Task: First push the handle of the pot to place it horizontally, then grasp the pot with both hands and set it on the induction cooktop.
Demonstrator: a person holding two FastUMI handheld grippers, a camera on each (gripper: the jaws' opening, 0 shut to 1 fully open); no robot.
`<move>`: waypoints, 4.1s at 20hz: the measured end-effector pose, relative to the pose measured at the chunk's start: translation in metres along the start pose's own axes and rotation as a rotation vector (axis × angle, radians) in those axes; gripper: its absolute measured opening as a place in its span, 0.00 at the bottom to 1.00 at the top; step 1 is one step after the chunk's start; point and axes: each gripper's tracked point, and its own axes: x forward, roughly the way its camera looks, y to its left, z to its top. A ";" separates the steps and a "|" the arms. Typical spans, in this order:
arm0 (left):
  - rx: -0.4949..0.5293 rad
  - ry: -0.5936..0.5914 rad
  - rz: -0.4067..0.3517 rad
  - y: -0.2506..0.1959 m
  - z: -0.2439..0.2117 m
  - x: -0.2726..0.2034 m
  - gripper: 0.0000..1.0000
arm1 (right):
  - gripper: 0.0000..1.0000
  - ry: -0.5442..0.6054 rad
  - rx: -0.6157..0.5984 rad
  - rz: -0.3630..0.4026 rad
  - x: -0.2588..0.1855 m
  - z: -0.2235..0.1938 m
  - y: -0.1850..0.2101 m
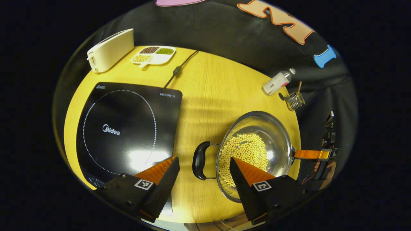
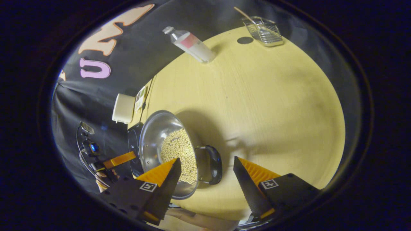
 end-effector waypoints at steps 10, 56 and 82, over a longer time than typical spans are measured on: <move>0.010 0.155 -0.009 -0.002 -0.009 0.039 0.99 | 0.88 0.138 0.045 0.064 0.038 -0.010 0.008; 0.352 0.296 -0.094 0.008 0.012 0.079 0.58 | 0.45 -0.112 0.153 -0.112 -0.084 -0.161 -0.008; 0.321 0.133 -0.068 0.022 0.013 0.076 0.59 | 0.51 -0.190 0.028 -0.128 0.061 -0.223 0.263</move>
